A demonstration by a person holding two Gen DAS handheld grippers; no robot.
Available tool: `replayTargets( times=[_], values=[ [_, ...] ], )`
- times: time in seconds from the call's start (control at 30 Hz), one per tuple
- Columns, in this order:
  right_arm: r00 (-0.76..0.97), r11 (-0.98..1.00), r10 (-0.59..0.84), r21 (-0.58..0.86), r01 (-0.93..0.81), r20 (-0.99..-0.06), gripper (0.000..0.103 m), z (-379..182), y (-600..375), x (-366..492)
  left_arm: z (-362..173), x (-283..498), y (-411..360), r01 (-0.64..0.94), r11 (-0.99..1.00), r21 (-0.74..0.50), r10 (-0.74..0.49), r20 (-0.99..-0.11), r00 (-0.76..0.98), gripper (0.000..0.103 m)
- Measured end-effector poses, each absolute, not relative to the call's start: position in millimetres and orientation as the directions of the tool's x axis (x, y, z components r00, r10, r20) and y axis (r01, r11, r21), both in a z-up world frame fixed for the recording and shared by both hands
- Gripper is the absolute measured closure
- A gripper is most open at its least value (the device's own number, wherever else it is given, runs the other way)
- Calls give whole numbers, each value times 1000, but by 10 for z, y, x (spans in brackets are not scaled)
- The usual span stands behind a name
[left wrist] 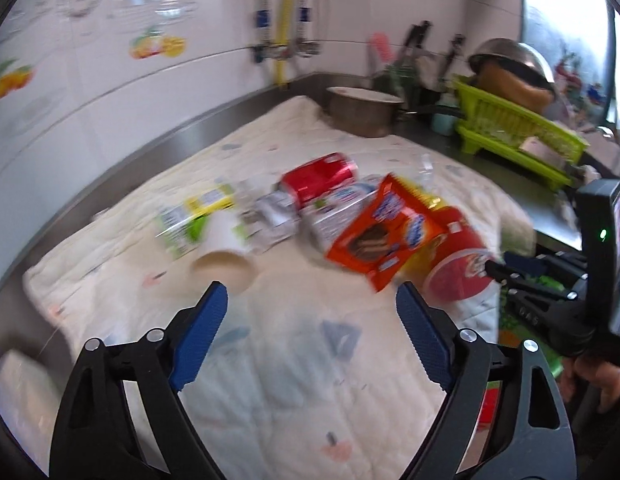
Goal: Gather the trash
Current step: 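Grasp the red plastic cup with the right gripper while the left gripper grasps the orange Ovaltine wrapper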
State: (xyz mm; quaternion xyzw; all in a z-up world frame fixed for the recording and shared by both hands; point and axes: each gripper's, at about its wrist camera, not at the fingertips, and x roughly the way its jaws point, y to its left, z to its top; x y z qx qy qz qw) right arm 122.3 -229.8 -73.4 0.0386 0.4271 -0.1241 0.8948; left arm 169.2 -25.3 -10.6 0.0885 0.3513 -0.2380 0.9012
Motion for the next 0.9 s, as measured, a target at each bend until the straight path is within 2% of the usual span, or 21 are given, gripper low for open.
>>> replayTargets(
  times=[0.03,0.23,0.4,0.63,0.77,0.83,0.87,0.9],
  values=[
    [603,965,-188,-32,259,-775,91,-734,-2314,1218,-113,1741,-302,513,858,-15,-387,-676,627,23],
    [603,959,-209,-41,281,-770,98,-711,-2359,1168,-156,2071,-681,634,772,-45,-490,-679,547,27],
    [598,956,-218,-47,288,-771,98,-704,-2354,1169,-252,2374,-896,699,707,-105,-555,-695,457,27],
    [601,956,-229,-60,288,-766,98,-699,-2296,1187,-429,2660,-946,701,687,-191,-586,-716,379,28],
    [604,957,-234,-72,281,-762,98,-693,-2274,1185,-546,2725,-974,700,676,-231,-600,-724,340,42],
    [606,958,-235,-74,278,-760,98,-686,-2269,1179,-584,2731,-998,702,670,-243,-606,-725,327,57],
    [608,958,-236,-78,276,-758,98,-684,-2273,1172,-601,2726,-1006,702,668,-249,-609,-725,322,72],
    [608,958,-238,-81,274,-757,98,-678,-2273,1166,-614,2717,-1014,700,667,-254,-611,-723,321,78]
  ],
)
